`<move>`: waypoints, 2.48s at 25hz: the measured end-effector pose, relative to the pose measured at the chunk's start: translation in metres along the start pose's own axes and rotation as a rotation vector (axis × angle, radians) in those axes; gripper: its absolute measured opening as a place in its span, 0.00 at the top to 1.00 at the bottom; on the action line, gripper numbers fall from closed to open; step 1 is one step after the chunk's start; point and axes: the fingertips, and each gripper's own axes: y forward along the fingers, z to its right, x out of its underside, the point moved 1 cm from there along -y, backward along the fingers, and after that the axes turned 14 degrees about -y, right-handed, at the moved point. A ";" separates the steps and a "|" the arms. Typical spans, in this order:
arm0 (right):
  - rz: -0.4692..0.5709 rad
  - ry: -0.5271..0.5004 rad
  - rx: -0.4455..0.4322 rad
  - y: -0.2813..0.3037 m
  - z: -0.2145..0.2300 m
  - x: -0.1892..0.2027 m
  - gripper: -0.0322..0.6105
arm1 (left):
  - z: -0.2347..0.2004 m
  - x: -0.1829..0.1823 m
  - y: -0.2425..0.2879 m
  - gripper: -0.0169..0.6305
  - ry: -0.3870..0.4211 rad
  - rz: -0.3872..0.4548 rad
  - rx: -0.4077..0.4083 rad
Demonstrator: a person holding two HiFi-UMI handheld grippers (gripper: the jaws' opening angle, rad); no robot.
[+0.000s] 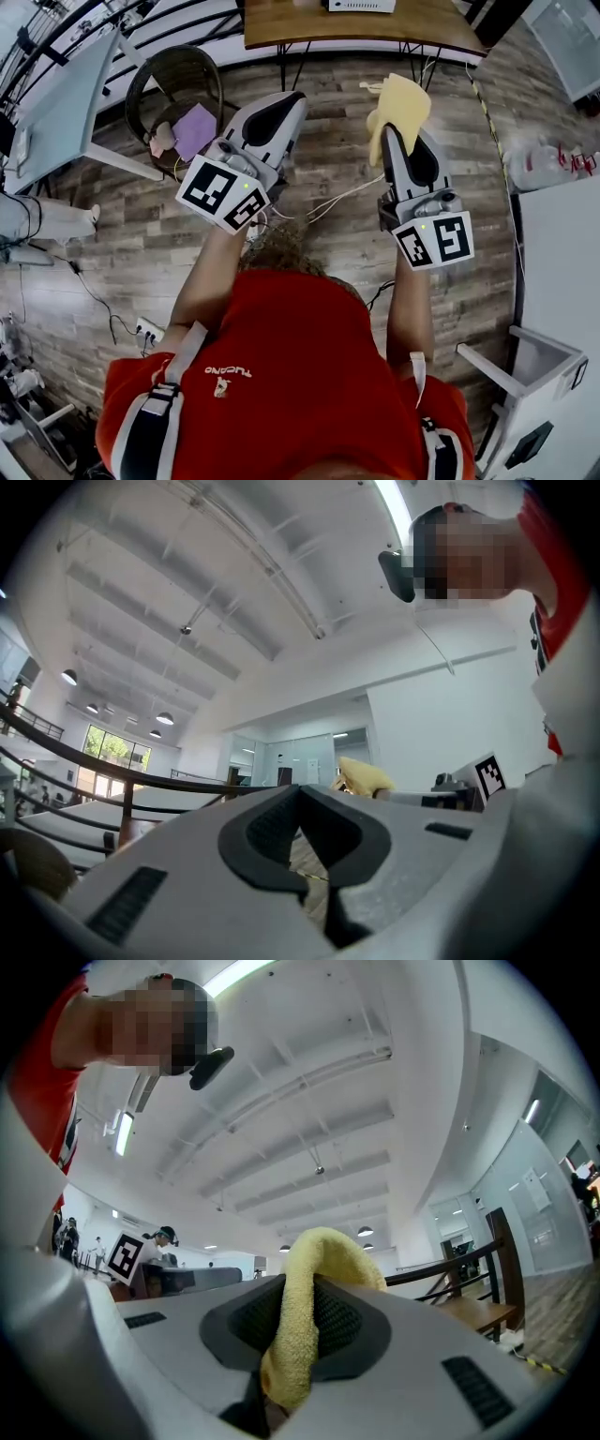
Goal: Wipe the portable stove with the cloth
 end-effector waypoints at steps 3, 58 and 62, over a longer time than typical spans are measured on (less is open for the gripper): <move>-0.013 0.002 -0.005 0.013 0.014 0.012 0.82 | -0.014 0.001 0.017 0.96 0.006 0.004 -0.009; -0.566 0.081 -0.483 0.560 0.270 0.407 0.81 | -0.523 0.115 0.437 0.96 -0.015 -0.138 -0.474; -0.643 0.034 -0.515 0.566 0.261 0.428 0.81 | -0.530 0.120 0.443 0.96 -0.020 -0.151 -0.459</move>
